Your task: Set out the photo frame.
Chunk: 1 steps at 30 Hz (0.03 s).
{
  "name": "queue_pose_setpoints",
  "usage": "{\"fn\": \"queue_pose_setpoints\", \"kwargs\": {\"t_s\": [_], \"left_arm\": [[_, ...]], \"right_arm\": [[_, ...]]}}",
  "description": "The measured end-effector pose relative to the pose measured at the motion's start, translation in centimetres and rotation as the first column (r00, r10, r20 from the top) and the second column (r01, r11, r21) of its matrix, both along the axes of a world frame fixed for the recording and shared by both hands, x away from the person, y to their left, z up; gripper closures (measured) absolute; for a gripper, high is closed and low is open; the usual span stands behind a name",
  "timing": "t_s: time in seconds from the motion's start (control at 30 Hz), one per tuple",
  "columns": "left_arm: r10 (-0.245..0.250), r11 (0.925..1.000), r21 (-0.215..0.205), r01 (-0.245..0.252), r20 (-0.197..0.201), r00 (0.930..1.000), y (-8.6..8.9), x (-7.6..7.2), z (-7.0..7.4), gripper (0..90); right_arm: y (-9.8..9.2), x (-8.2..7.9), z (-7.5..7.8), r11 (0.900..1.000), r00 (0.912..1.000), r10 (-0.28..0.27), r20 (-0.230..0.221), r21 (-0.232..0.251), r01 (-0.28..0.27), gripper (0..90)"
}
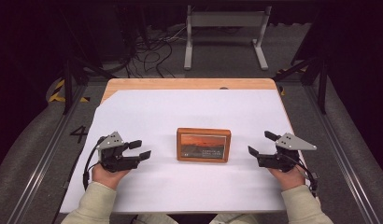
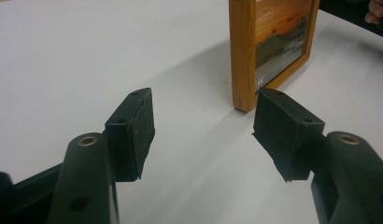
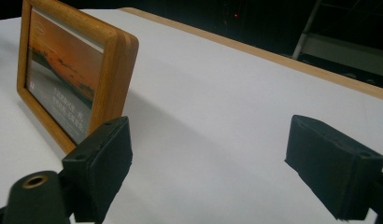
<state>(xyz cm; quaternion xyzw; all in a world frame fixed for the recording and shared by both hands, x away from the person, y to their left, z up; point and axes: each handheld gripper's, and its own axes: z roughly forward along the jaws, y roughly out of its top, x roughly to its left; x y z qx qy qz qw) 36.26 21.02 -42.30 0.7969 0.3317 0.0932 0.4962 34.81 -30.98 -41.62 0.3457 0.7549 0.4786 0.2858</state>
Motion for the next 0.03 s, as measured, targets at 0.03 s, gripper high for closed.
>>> {"fn": "queue_pose_setpoints", "kwargs": {"t_s": [0.03], "left_arm": [[0.0,1.0,0.0,0.0,0.0,1.0,0.0,0.0,0.0,38.3]], "right_arm": [[0.0,0.0,0.0,1.0,1.0,0.0,0.0,0.0,0.0,14.7]]}}
